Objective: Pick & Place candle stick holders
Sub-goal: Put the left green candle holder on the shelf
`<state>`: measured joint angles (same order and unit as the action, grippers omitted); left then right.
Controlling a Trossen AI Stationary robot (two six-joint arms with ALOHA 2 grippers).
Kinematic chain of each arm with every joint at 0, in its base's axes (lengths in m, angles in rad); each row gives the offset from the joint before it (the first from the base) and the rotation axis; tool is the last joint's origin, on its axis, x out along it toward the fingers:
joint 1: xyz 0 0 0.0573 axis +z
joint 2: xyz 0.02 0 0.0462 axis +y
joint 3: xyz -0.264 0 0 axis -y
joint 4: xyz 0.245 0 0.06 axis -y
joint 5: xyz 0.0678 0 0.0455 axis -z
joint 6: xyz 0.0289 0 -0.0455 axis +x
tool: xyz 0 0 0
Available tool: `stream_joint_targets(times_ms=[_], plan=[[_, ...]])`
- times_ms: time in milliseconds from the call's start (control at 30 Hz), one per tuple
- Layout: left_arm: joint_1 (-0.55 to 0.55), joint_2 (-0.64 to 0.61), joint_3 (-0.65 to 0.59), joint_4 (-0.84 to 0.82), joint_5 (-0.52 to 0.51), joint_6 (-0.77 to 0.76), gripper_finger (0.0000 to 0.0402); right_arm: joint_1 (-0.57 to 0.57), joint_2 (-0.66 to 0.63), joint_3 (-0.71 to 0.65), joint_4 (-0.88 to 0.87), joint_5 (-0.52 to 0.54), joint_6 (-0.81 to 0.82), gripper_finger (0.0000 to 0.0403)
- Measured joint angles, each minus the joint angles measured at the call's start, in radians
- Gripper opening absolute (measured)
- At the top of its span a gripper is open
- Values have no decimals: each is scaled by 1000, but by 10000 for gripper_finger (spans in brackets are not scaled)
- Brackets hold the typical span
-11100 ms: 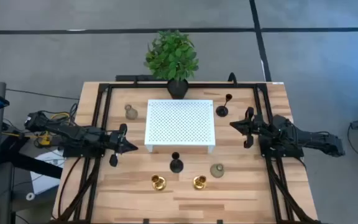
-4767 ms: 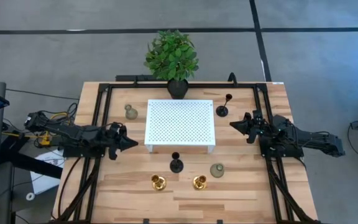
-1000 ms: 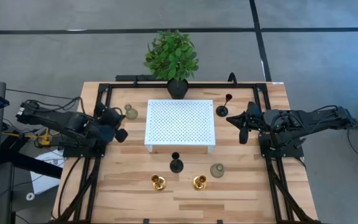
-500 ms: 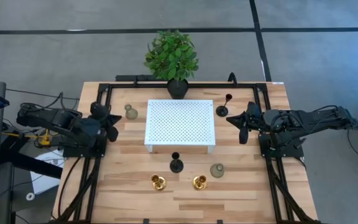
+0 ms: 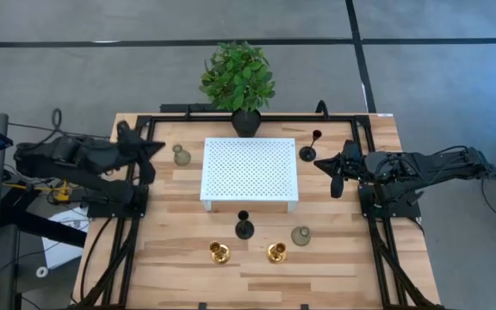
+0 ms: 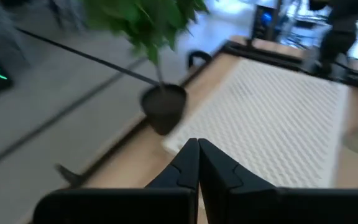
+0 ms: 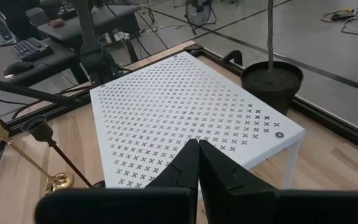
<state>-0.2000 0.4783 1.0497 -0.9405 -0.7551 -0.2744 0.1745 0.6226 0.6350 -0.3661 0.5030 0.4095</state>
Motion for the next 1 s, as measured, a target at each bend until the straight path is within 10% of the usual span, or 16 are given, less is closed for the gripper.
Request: stream_joint_targets(times_ms=[467, 1000], plan=[[314, 190, 159, 5, -167, 123, 3, 0, 0, 0, 0, 72, 0, 0], [1139, 483, 161, -32, 810, 355, 3, 0, 0, 0, 0, 73, 2, 0]])
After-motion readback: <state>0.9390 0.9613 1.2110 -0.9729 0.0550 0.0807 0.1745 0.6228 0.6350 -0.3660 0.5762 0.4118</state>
